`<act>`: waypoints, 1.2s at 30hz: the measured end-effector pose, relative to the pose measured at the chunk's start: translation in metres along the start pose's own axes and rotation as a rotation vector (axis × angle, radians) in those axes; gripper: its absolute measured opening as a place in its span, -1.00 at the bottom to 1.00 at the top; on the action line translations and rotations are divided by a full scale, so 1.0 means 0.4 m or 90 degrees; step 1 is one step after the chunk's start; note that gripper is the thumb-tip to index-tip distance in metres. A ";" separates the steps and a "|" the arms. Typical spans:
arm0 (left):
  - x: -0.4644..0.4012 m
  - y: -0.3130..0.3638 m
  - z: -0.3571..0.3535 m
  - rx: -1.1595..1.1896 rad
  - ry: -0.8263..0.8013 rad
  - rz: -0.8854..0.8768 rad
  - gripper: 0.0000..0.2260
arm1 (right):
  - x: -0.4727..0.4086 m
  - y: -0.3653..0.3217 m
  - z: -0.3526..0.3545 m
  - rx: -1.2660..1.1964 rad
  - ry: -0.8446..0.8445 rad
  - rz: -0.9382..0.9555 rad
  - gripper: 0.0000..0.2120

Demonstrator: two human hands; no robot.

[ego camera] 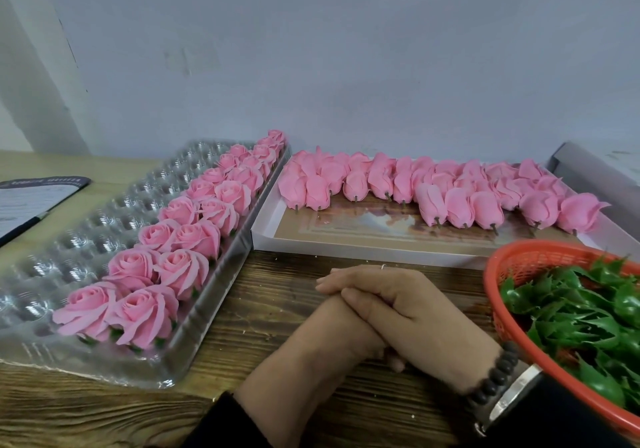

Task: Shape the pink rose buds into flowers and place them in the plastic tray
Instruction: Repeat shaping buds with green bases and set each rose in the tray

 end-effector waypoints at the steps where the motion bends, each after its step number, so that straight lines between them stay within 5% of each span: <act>1: 0.003 -0.005 -0.001 -0.007 -0.002 0.021 -0.67 | 0.002 0.000 -0.003 -0.022 -0.013 -0.008 -0.75; 5: 0.000 -0.007 0.006 -0.006 0.010 0.039 -0.70 | 0.007 -0.002 0.003 -0.042 0.004 0.021 -0.75; 15: -0.001 0.045 0.053 0.053 0.128 -0.180 -0.90 | 0.008 0.014 0.027 -0.068 0.123 0.021 -0.44; 23: -0.004 0.038 0.022 0.026 0.191 -0.167 -0.80 | 0.010 -0.007 0.023 -0.027 0.286 0.053 -0.62; 29: -0.014 0.037 0.007 -0.058 0.123 -0.115 -0.86 | -0.005 0.011 0.016 0.004 0.126 0.020 -0.74; 32: -0.010 0.003 0.001 -0.109 0.055 -0.040 -0.67 | 0.002 0.014 0.004 -0.025 0.026 -0.010 -0.78; 36: -0.006 0.008 0.001 -0.163 0.048 -0.065 -0.77 | 0.006 0.010 0.007 -0.010 0.028 0.006 -0.75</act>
Point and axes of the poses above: each hand's wrist, its own x-axis away from the middle knuckle, its own z-axis out of the back of the hand, y = z × x, the point moved 6 cm from there along -x, towards the middle knuckle, and after that the axes turned 3 degrees about y, right-handed, at the moved point
